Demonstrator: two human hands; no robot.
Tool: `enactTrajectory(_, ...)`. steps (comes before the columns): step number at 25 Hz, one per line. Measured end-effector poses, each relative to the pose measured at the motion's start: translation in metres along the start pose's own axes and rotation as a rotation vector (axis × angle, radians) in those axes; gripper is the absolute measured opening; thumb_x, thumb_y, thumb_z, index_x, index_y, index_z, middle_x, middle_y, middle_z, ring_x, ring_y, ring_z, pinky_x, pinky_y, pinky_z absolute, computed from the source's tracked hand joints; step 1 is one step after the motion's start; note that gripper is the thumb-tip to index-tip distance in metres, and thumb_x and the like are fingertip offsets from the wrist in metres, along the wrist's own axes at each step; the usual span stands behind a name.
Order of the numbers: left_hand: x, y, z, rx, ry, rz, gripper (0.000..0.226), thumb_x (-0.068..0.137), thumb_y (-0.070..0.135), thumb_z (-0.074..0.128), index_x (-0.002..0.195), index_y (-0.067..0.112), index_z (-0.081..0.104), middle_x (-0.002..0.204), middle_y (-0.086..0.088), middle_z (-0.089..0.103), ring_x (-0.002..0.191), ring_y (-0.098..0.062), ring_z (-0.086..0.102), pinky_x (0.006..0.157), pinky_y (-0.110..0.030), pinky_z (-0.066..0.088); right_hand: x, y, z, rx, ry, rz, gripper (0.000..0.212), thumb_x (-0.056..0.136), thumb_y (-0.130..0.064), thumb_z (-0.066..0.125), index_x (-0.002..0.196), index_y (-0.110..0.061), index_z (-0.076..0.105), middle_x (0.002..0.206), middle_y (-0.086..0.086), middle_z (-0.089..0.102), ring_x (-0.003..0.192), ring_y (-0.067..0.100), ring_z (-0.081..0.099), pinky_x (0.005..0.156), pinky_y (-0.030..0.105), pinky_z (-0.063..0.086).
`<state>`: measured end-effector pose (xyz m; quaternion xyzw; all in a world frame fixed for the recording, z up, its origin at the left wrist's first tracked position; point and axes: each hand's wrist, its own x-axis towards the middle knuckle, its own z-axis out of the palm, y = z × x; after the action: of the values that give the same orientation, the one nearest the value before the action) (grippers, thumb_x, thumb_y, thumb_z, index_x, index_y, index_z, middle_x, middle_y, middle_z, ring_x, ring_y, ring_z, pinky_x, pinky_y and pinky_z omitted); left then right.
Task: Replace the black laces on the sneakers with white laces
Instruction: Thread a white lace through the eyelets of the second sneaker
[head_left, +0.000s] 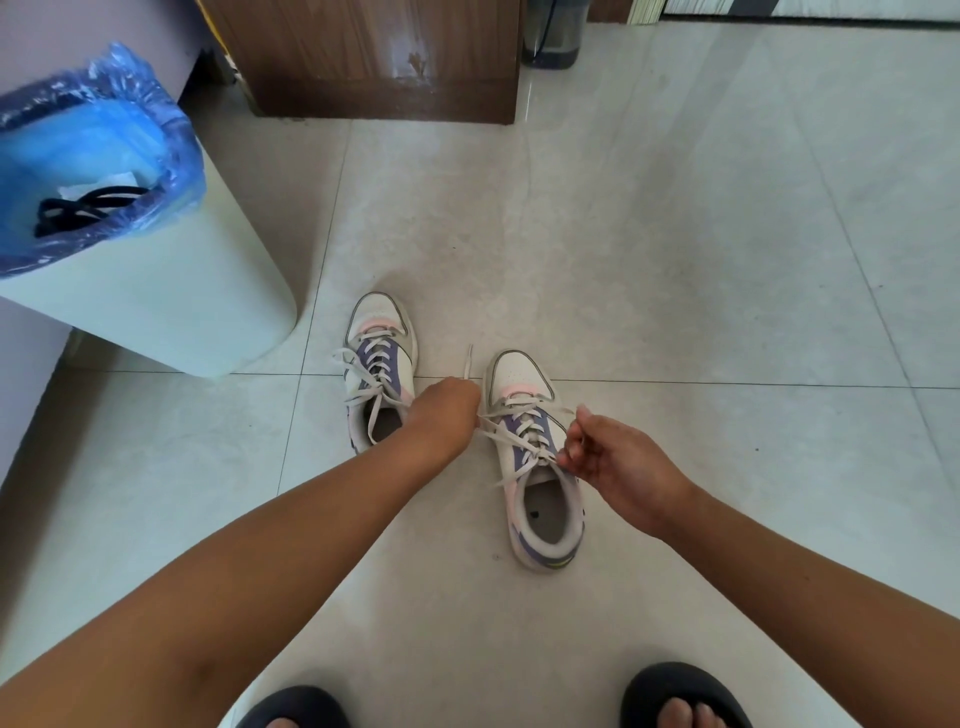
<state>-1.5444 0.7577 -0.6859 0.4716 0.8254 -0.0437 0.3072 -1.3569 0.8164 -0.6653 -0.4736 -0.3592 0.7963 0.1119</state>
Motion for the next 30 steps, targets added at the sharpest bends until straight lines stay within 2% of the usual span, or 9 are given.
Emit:
enactTrajectory(6, 0.007, -0.008, 0.006, 0.450, 0.096, 0.122, 0.025, 0.093, 0.005, 0.049, 0.114, 0.012, 0.060, 0.118, -0.007, 0.061, 0.113, -0.027, 0.053, 0.088, -0.035, 0.039, -0.014, 0.007, -0.016, -0.023, 0.024, 0.091, 0.033, 0.098, -0.024, 0.044, 0.068, -0.011, 0.049, 0.052, 0.002, 0.043, 0.056, 0.016, 0.054, 0.065, 0.028, 0.043)
enactTrajectory(10, 0.004, -0.005, 0.008, 0.579, 0.105, 0.192, 0.026, 0.093, 0.004, 0.045, 0.116, 0.010, 0.056, 0.120, -0.008, 0.059, 0.116, -0.028, 0.049, 0.095, -0.038, 0.035, -0.012, 0.006, -0.015, -0.084, 0.037, 0.117, 0.033, 0.098, -0.023, 0.047, 0.069, -0.009, 0.052, 0.052, 0.003, 0.040, 0.054, 0.017, 0.048, 0.063, 0.028, 0.039)
enactTrajectory(13, -0.001, -0.001, -0.002, 0.299, 0.283, 0.146, 0.022, 0.098, 0.018, 0.042, 0.116, 0.011, 0.052, 0.117, -0.006, 0.056, 0.104, -0.025, 0.055, 0.083, -0.035, 0.040, -0.004, 0.001, -0.003, -0.465, 0.101, -0.032, 0.026, 0.097, -0.020, 0.049, 0.080, -0.010, 0.065, 0.056, 0.000, 0.049, 0.058, 0.016, 0.046, 0.062, 0.026, 0.042)
enactTrajectory(16, -0.017, 0.021, -0.024, -0.357, 0.524, 0.230, 0.025, 0.094, 0.033, 0.054, 0.110, 0.015, 0.057, 0.101, 0.002, 0.056, 0.078, -0.008, 0.055, 0.065, -0.024, 0.041, 0.005, -0.007, 0.013, -0.846, 0.052, -0.146, 0.018, 0.095, -0.020, 0.049, 0.100, -0.018, 0.066, 0.083, 0.000, 0.063, 0.073, 0.013, 0.055, 0.067, 0.022, 0.044)
enactTrajectory(19, -0.029, 0.044, -0.038, -0.671, 0.199, 0.293, 0.026, 0.091, 0.040, 0.057, 0.105, 0.019, 0.062, 0.093, 0.003, 0.063, 0.067, -0.003, 0.055, 0.057, -0.015, 0.038, 0.006, -0.011, 0.026, -0.976, -0.045, -0.167, 0.025, 0.096, -0.027, 0.050, 0.086, -0.010, 0.066, 0.077, 0.002, 0.061, 0.067, 0.011, 0.051, 0.060, 0.019, 0.040)
enactTrajectory(21, -0.031, 0.045, -0.029, -0.539, -0.068, 0.266, 0.033, 0.097, 0.041, 0.042, 0.086, 0.016, 0.060, 0.086, -0.006, 0.064, 0.059, -0.011, 0.058, 0.054, -0.022, 0.037, 0.006, -0.013, 0.029, -0.757, 0.022, -0.127, 0.031, 0.097, -0.020, 0.049, 0.072, -0.009, 0.063, 0.065, 0.004, 0.058, 0.058, 0.012, 0.048, 0.051, 0.015, 0.039)
enactTrajectory(25, -0.040, 0.012, -0.027, -0.231, -0.019, 0.322, 0.021, 0.094, 0.032, 0.053, 0.089, 0.014, 0.064, 0.082, 0.000, 0.062, 0.078, -0.017, 0.058, 0.067, -0.028, 0.039, 0.012, -0.016, 0.024, -0.334, 0.072, 0.135, 0.019, 0.093, -0.012, 0.052, 0.083, -0.005, 0.066, 0.065, 0.007, 0.064, 0.050, 0.011, 0.049, 0.049, 0.019, 0.033)
enactTrajectory(28, -0.058, -0.007, -0.036, -0.387, -0.378, 0.338, 0.013, 0.091, 0.030, 0.060, 0.083, 0.023, 0.066, 0.071, 0.007, 0.064, 0.054, -0.008, 0.054, 0.061, -0.026, 0.043, 0.017, -0.018, 0.018, -0.151, -0.005, 0.302, 0.012, 0.090, -0.003, 0.057, 0.083, -0.007, 0.067, 0.067, 0.004, 0.065, 0.052, 0.006, 0.055, 0.050, 0.015, 0.038)
enactTrajectory(30, -0.060, -0.007, -0.031, -0.553, -0.385, 0.311, 0.014, 0.094, 0.026, 0.057, 0.100, 0.020, 0.067, 0.088, 0.001, 0.069, 0.060, -0.011, 0.061, 0.062, -0.029, 0.046, 0.017, -0.021, 0.018, -0.198, -0.043, 0.301, 0.017, 0.085, 0.008, 0.058, 0.082, -0.007, 0.066, 0.068, 0.003, 0.066, 0.060, 0.008, 0.060, 0.056, 0.015, 0.046)
